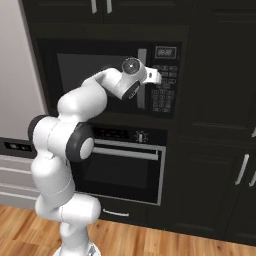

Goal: Close the microwave door.

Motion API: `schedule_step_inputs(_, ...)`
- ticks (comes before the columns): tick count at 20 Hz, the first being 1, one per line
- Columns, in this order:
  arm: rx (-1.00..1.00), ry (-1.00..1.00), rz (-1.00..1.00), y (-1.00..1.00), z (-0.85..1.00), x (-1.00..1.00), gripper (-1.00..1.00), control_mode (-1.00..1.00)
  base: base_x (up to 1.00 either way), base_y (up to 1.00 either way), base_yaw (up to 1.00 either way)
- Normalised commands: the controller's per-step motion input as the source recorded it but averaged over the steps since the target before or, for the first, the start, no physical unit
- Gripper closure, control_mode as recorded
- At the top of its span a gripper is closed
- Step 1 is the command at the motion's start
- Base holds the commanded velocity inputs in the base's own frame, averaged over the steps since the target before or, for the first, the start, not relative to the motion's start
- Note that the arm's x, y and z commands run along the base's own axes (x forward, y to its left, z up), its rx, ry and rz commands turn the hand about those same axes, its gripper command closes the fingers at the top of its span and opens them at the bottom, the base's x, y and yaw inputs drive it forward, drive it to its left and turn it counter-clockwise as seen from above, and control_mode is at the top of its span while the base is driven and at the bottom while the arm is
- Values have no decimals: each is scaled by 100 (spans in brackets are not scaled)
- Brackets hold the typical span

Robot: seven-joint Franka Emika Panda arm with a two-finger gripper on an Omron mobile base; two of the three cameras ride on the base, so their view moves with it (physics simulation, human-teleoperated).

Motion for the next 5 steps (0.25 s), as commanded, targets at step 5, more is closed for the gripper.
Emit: schedule_step_inputs(5, 0, -1, 0, 0, 7, -18, -100, -100, 0, 0, 0)
